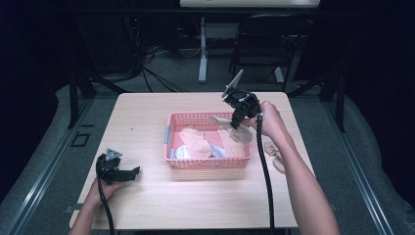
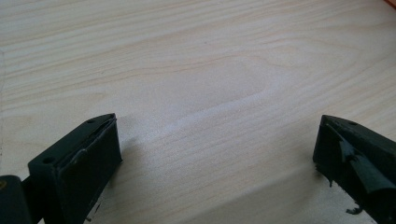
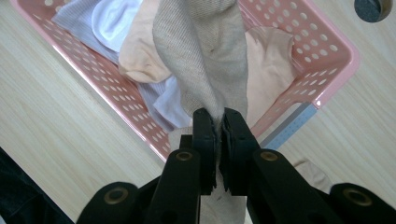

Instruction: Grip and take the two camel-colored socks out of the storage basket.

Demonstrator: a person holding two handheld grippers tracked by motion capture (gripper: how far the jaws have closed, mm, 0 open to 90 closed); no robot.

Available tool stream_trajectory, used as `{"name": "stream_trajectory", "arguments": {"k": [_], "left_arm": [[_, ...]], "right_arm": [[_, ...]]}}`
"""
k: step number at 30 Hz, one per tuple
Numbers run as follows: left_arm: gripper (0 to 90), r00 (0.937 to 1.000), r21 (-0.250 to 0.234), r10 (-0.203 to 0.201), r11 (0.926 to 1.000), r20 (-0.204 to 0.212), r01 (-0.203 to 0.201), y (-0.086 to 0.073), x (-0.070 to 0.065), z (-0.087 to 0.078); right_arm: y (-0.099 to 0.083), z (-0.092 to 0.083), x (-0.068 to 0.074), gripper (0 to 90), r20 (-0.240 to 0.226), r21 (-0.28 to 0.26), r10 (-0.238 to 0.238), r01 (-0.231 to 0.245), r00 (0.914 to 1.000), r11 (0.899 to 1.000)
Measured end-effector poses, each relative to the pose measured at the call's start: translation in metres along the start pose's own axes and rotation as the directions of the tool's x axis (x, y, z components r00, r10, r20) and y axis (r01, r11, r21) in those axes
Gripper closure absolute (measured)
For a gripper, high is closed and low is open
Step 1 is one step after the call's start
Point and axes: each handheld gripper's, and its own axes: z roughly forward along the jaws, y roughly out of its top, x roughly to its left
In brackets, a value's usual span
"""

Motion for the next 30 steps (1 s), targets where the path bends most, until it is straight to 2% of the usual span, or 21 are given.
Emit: {"name": "stream_trajectory", "arguments": {"k": [10,20,30], "left_arm": [[0.5,1.0000,0.001,-0.001,1.0000,-0.003,0.001,0.000,0.000,0.000],[0.5,1.0000,0.001,-0.001,1.0000,-0.003,0.001,0.000,0.000,0.000],[0.5,1.0000,0.001,-0.001,1.0000,-0.003,0.001,0.000,0.000,0.000]], "right_arm": [[-0.015,-0.018,-0.009,85.4,0.004,-0.023,0.020,-0.020,0.9998,1.000],[-0.050,-0.034,-0.031,85.4,0.023,-0.035,0.078,-0.077,0.9967,0.996],[-0.087,-0.038,-0.057,85.4,0.032,-0.028,0.143,-0.142,0.9892,0.989]]}}
